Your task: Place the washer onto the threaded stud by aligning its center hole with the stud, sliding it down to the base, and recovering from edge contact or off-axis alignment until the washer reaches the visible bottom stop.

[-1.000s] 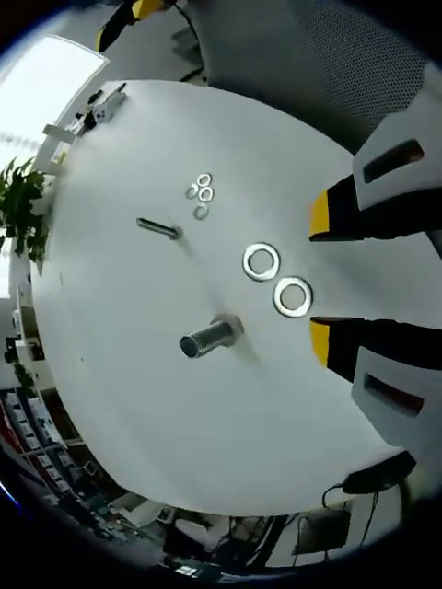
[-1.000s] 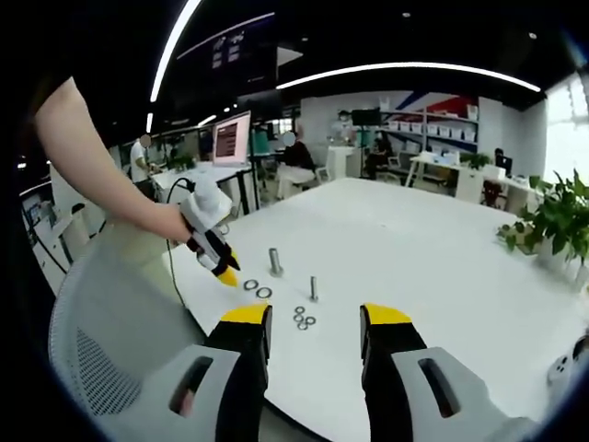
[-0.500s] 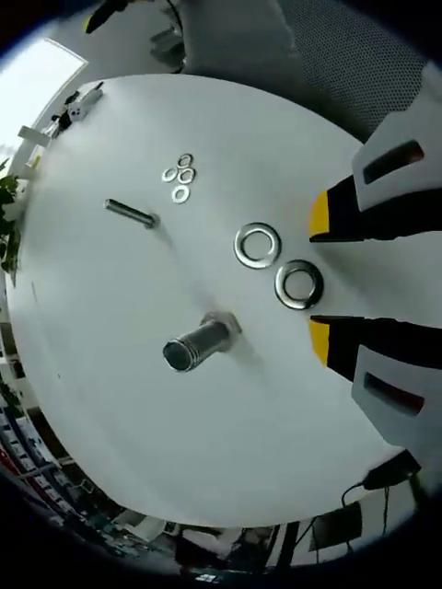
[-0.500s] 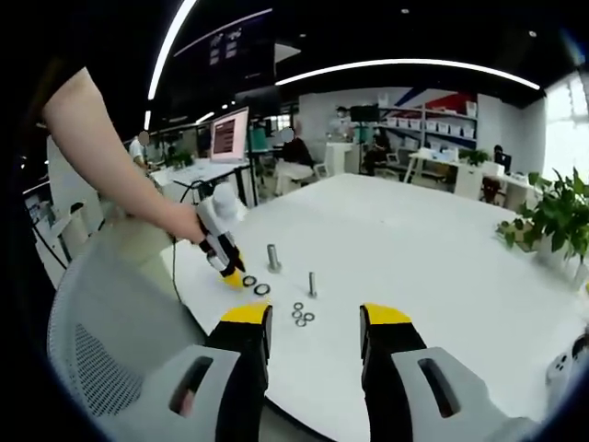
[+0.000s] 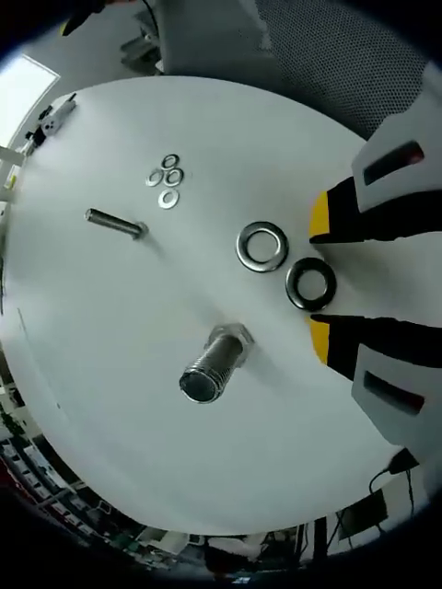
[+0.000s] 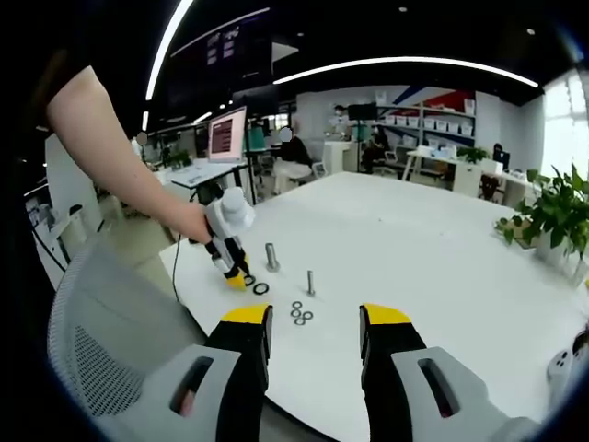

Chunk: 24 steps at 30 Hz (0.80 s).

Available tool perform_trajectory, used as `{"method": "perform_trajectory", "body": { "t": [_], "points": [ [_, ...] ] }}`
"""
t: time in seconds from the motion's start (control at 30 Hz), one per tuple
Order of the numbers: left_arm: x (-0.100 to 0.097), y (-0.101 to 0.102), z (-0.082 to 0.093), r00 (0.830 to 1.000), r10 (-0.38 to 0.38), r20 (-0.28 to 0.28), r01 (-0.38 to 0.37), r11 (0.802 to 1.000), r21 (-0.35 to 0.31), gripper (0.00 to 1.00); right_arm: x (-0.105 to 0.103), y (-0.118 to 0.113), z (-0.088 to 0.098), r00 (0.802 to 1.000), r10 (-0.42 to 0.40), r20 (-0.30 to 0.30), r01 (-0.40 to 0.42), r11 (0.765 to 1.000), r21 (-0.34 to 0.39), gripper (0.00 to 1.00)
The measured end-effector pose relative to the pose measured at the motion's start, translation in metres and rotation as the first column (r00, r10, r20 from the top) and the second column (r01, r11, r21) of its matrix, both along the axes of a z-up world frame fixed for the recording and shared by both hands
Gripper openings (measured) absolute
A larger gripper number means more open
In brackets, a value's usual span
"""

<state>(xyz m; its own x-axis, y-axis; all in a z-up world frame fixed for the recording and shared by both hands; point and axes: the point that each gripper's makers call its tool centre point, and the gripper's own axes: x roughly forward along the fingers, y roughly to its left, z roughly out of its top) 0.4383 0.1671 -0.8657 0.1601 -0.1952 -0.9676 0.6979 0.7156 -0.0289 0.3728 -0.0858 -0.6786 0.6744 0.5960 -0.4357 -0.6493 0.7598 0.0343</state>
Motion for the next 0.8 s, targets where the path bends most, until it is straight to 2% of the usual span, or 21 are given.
{"method": "perform_trajectory", "body": {
  "t": [0.13, 0.2, 0.5, 0.6, 0.8],
  "points": [
    [0.0019, 0.0040, -0.0007, 0.999, -0.049, 0.004, 0.049, 0.998, 0.049, 0.24, 0.0005, 0.0004, 0.0010, 1.000, -0.001, 0.002, 0.001, 1.000, 0.004, 0.40],
    [0.0018, 0.0021, -0.0006, 0.999, -0.050, -0.003, 0.050, 0.997, 0.053, 0.24, 0.0007, 0.0000, 0.0014, 1.000, -0.003, 0.003, 0.003, 1.000, 0.006, 0.40],
    [0.0025, 0.0033, -0.0008, 0.998, -0.057, -0.003, 0.057, 0.997, 0.052, 0.24, 0.0012, -0.0004, 0.0010, 1.000, -0.007, 0.001, 0.007, 1.000, 0.008, 0.40],
    [0.0046, 0.0044, -0.0008, 1.000, -0.028, -0.005, 0.028, 0.999, 0.035, 0.24, 0.0015, -0.0008, 0.0005, 1.000, -0.009, 0.000, 0.009, 1.000, 0.006, 0.40],
    [-0.0033, -0.0044, 0.0017, 0.999, -0.045, -0.004, 0.046, 0.998, 0.037, 0.28, 0.0018, -0.0016, 0.0006, 1.000, -0.013, 0.000, 0.013, 1.000, 0.005, 0.40]
  ]
}}
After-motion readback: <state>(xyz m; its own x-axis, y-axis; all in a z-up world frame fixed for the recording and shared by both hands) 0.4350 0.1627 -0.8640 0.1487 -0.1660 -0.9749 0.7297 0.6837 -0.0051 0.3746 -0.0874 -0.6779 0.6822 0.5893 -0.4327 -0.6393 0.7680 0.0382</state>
